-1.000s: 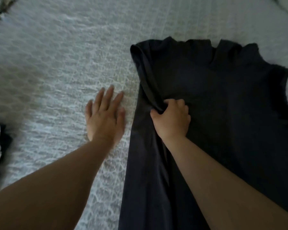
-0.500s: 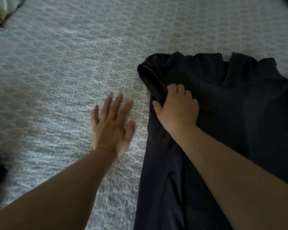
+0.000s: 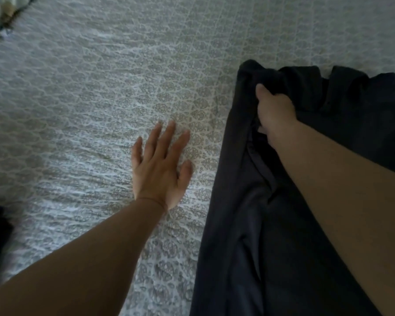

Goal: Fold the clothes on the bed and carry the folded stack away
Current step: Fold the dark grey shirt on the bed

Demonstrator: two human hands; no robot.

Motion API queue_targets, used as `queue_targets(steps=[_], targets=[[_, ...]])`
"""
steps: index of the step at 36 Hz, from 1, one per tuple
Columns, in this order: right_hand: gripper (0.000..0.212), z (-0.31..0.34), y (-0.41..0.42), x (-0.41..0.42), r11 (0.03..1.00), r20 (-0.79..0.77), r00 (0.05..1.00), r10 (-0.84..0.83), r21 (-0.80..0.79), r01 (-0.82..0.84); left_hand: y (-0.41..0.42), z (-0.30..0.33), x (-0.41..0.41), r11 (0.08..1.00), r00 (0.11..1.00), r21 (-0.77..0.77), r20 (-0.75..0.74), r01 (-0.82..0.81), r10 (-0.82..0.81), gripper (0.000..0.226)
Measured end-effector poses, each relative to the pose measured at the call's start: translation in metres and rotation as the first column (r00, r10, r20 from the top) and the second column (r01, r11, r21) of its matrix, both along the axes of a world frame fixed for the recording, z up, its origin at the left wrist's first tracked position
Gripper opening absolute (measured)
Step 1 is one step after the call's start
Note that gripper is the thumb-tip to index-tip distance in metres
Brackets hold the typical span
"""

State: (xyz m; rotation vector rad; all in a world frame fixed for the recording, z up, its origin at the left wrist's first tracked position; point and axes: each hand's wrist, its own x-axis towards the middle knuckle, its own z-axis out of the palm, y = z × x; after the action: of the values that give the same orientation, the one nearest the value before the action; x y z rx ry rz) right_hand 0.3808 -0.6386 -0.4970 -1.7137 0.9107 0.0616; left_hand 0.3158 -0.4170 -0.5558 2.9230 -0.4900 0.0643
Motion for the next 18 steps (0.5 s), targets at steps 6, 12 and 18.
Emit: queue_targets(steps=[6, 12, 18], targets=[[0.055, 0.014, 0.004, -0.053, 0.967, -0.073, 0.986, 0.151, 0.220, -0.132, -0.001, -0.003, 0.005, 1.000, 0.999, 0.001, 0.046, 0.001, -0.001, 0.058], [0.014, 0.013, 0.020, -0.137, 0.903, -0.220, 0.922, 0.318, 0.366, -0.224, 0.000, -0.003, 0.008, 0.998, 1.000, 0.067, 0.028, -0.014, 0.012, 0.059], [0.013, 0.021, 0.032, -0.203, 0.910, -0.204, 0.958, 0.203, 0.400, -0.108, 0.003, 0.007, -0.006, 0.994, 0.968, 0.089, -0.238, -0.057, 0.076, 0.069]])
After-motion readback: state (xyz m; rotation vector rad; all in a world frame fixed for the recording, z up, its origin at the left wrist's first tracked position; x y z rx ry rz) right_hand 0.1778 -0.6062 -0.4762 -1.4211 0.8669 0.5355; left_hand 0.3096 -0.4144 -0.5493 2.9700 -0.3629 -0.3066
